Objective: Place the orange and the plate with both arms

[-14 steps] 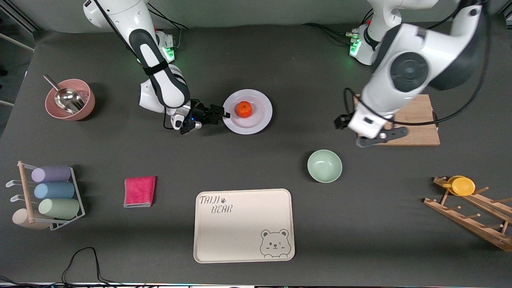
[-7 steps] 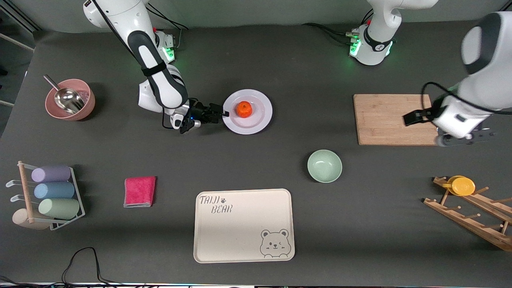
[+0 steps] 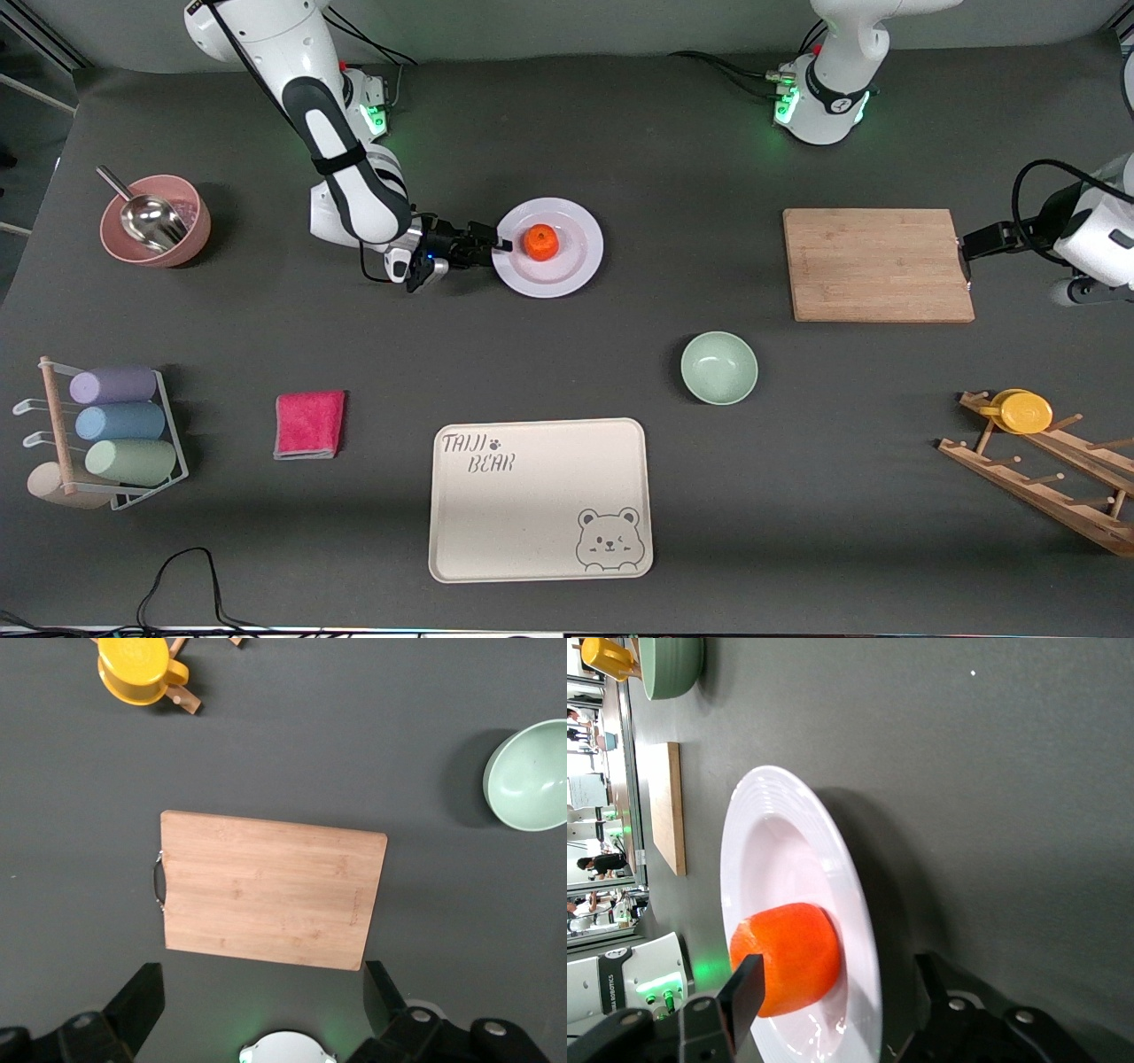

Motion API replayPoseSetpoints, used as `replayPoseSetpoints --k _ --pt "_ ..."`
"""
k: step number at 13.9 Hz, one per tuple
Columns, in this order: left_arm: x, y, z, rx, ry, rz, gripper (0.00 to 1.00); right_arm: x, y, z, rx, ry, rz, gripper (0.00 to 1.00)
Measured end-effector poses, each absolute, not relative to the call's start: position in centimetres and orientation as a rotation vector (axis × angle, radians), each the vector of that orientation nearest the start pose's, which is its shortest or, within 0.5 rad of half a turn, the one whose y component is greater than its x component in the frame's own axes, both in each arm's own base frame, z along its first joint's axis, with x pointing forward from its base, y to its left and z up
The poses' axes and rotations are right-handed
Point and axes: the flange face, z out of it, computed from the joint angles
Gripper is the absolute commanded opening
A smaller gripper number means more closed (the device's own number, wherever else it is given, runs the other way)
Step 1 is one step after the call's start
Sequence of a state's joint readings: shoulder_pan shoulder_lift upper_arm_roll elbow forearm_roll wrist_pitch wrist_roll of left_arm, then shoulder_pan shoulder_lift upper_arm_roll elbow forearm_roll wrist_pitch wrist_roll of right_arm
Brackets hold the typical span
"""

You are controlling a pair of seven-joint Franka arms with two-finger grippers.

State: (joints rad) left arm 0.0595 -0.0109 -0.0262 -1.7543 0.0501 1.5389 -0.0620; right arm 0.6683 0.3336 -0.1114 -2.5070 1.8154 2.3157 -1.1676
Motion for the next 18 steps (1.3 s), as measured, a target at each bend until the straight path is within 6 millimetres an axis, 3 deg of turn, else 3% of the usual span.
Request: replayPoseSetpoints --k 3,4,6,12,18 --pt "51.7 0.7 56.3 -3.045 -0.139 0.311 1.0 34.8 23.3 13.1 -2.239 -0.073 0.04 0.03" --pt "51.0 0.1 56.6 -3.039 -0.162 0.307 1.0 34.8 23.3 13.1 -2.239 -0.075 0.039 0.0" --pt "50.3 -0.6 56.9 -3.034 -0.177 0.298 1.0 34.9 23.3 13.1 -2.231 -0.073 0.038 0.0" --pt "50.6 -1.0 55.9 -3.031 -0.167 0.316 1.0 35.3 23.5 13.6 -2.208 -0.065 0.03 0.0" --pt "51.6 -0.7 53.9 -3.026 -0.17 0.365 1.0 38.0 22.2 14.7 -2.184 0.018 -0.019 0.0"
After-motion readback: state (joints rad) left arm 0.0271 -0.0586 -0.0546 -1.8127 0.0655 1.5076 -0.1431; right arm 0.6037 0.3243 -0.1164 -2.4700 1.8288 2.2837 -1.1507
